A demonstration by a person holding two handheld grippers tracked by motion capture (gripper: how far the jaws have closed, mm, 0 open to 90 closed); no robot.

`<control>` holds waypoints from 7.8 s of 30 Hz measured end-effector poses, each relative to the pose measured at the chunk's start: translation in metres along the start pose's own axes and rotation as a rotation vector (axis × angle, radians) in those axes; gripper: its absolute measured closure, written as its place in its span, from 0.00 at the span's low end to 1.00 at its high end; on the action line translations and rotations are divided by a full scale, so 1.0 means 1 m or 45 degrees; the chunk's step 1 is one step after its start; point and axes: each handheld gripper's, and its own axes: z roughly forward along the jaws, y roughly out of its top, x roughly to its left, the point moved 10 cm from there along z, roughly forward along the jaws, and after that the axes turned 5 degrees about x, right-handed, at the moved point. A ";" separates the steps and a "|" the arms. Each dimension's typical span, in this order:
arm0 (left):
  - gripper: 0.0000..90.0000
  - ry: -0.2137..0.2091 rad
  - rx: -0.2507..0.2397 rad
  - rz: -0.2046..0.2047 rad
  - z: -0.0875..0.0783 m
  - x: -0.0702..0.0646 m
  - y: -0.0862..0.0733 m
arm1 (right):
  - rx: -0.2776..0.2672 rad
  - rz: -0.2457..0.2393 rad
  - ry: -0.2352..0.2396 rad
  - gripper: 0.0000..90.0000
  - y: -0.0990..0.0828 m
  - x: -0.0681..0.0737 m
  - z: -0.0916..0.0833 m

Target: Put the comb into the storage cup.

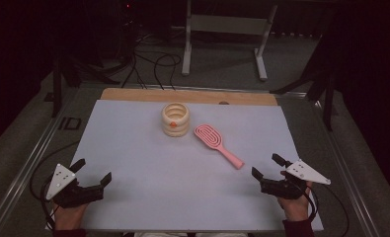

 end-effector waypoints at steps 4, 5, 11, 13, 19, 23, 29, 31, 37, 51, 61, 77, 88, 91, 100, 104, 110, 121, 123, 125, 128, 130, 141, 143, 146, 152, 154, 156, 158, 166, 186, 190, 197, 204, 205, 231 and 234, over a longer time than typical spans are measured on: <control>0.00 -0.002 0.006 0.012 0.001 -0.001 -0.001 | 0.036 0.014 -0.011 0.10 -0.002 -0.001 0.003; 0.00 -0.004 0.004 0.010 0.002 -0.002 -0.001 | 0.062 0.021 -0.018 0.11 -0.004 -0.003 0.004; 0.00 -0.003 0.014 0.004 0.003 -0.001 -0.003 | 0.095 0.050 -0.008 0.11 -0.007 -0.003 0.006; 0.00 0.001 0.014 0.003 0.003 -0.001 -0.003 | 0.117 0.054 0.004 0.11 -0.007 -0.002 0.007; 0.00 0.003 0.023 0.002 0.004 -0.001 -0.005 | 0.148 0.043 0.025 0.11 -0.003 0.001 0.008; 0.00 0.004 0.024 0.005 0.004 -0.002 -0.005 | 0.161 0.019 0.017 0.11 0.005 0.004 0.009; 0.00 0.002 0.024 0.002 0.004 -0.002 -0.006 | 0.185 0.004 0.012 0.11 0.010 0.006 0.013; 0.00 0.003 0.023 -0.004 0.005 -0.002 -0.006 | 0.204 -0.039 0.006 0.11 0.020 0.010 0.021; 0.00 -0.001 0.025 -0.004 0.005 -0.002 -0.007 | 0.248 -0.069 0.018 0.11 0.036 0.014 0.032; 0.00 -0.008 0.033 0.000 0.007 -0.004 -0.008 | 0.423 -0.142 0.006 0.11 0.048 0.014 0.067; 0.00 -0.012 0.036 0.004 0.007 -0.005 -0.008 | 0.527 -0.181 -0.008 0.11 0.053 0.010 0.093; 0.00 -0.021 0.043 0.011 0.009 -0.007 -0.009 | 0.792 -0.233 0.021 0.11 0.019 0.004 0.151; 0.00 -0.027 0.051 0.018 0.011 -0.008 -0.010 | 0.899 -0.229 0.060 0.14 -0.001 0.006 0.168; 0.00 -0.028 0.052 0.017 0.011 -0.009 -0.010 | 0.943 -0.219 0.074 0.15 -0.009 0.006 0.171; 0.00 -0.028 0.054 0.018 0.011 -0.009 -0.010 | 1.029 -0.237 0.093 0.21 -0.024 0.009 0.182; 0.00 -0.028 0.055 0.018 0.012 -0.009 -0.011 | 1.073 -0.229 0.104 0.27 -0.031 0.008 0.185; 0.00 -0.030 0.061 0.022 0.012 -0.009 -0.011 | 1.097 -0.230 0.109 0.37 -0.028 0.008 0.189; 0.00 -0.031 0.059 0.020 0.011 -0.009 -0.011 | 1.166 -0.235 0.127 0.55 -0.034 0.011 0.193; 0.00 -0.033 0.069 0.025 0.012 -0.010 -0.012 | 1.160 -0.250 0.135 0.61 -0.034 0.014 0.192; 0.00 -0.032 0.068 0.026 0.013 -0.010 -0.012 | 1.155 -0.259 0.138 0.63 -0.034 0.015 0.192; 0.00 -0.034 0.070 0.029 0.013 -0.011 -0.012 | 1.162 -0.263 0.148 0.70 -0.033 0.017 0.191; 0.00 -0.034 0.070 0.028 0.013 -0.011 -0.012 | 1.163 -0.266 0.151 0.73 -0.033 0.018 0.191; 0.00 -0.032 0.065 0.022 0.012 -0.010 -0.012 | 1.149 -0.278 0.143 0.78 -0.033 0.019 0.190; 0.00 -0.032 0.065 0.022 0.012 -0.010 -0.012 | 1.140 -0.280 0.135 0.78 -0.034 0.019 0.189; 0.00 -0.032 0.070 0.027 0.012 -0.010 -0.012 | 1.132 -0.274 0.139 0.78 -0.034 0.020 0.187; 0.00 -0.034 0.073 0.024 0.013 -0.011 -0.013 | 1.110 -0.270 0.157 0.78 -0.037 0.019 0.180; 0.00 -0.035 0.077 0.023 0.014 -0.011 -0.013 | 1.105 -0.262 0.164 0.78 -0.038 0.019 0.178; 0.00 -0.036 0.081 0.026 0.014 -0.011 -0.014 | 1.100 -0.260 0.167 0.78 -0.038 0.019 0.175; 0.00 -0.037 0.083 0.025 0.014 -0.011 -0.014 | 1.091 -0.260 0.171 0.78 -0.039 0.019 0.173; 0.00 -0.024 0.116 0.025 0.016 -0.011 -0.017 | 1.046 -0.269 0.201 0.78 -0.041 0.024 0.165; 0.00 0.001 0.114 -0.014 0.015 -0.007 -0.012 | 0.874 -0.277 0.243 0.78 -0.033 0.039 0.142; 0.00 0.007 0.118 -0.026 0.014 -0.005 -0.011 | 0.823 -0.260 0.233 0.78 -0.025 0.039 0.136; 0.00 -0.006 0.110 -0.042 0.014 -0.007 -0.004 | 0.754 -0.248 0.232 0.78 -0.014 0.042 0.130; 0.00 -0.017 0.118 -0.039 0.017 -0.010 0.004 | 0.707 -0.246 0.238 0.78 -0.007 0.046 0.127; 0.00 -0.020 0.119 -0.038 0.018 -0.010 0.005 | 0.700 -0.245 0.236 0.78 -0.006 0.047 0.127; 0.00 -0.118 0.170 -0.027 0.040 -0.029 0.022 | 0.601 -0.245 0.260 0.78 0.008 0.065 0.130; 0.00 -0.121 0.165 -0.029 0.041 -0.029 0.026 | 0.590 -0.242 0.265 0.78 0.009 0.068 0.131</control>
